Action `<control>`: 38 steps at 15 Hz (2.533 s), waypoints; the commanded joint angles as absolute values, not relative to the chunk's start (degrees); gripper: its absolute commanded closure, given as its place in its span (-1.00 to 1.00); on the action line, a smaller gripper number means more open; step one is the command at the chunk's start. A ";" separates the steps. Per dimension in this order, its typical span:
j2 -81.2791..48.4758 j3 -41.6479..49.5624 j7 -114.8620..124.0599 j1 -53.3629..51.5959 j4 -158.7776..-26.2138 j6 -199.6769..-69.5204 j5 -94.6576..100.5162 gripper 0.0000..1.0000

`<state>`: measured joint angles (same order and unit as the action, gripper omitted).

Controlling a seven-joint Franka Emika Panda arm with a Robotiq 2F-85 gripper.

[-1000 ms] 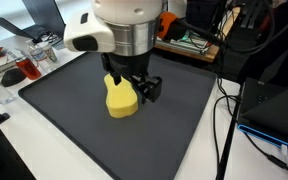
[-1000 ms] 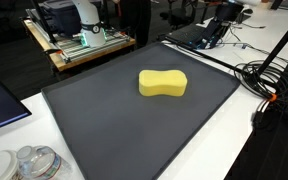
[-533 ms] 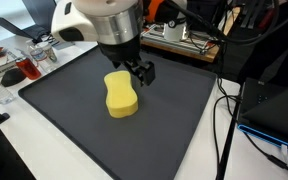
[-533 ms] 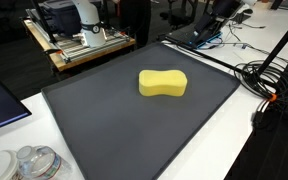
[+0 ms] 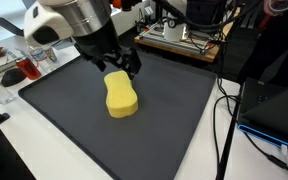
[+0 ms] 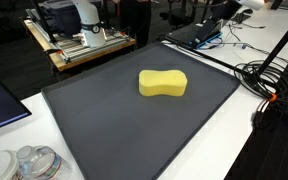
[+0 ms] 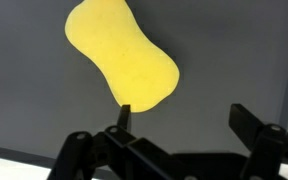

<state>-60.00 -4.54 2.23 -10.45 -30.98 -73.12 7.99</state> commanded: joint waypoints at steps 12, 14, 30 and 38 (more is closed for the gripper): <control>-64.65 -10.13 -25.32 1.74 -26.73 -76.82 3.85 -1.00; -65.17 -10.26 -25.89 2.87 -26.64 -78.86 3.75 -1.00; -68.49 -12.40 -29.28 8.44 -28.11 -81.50 3.02 -1.00; -67.51 -12.18 -30.85 10.65 -29.49 -81.27 3.47 -1.00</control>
<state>-67.67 -11.52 -29.21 9.03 -29.54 -81.33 4.39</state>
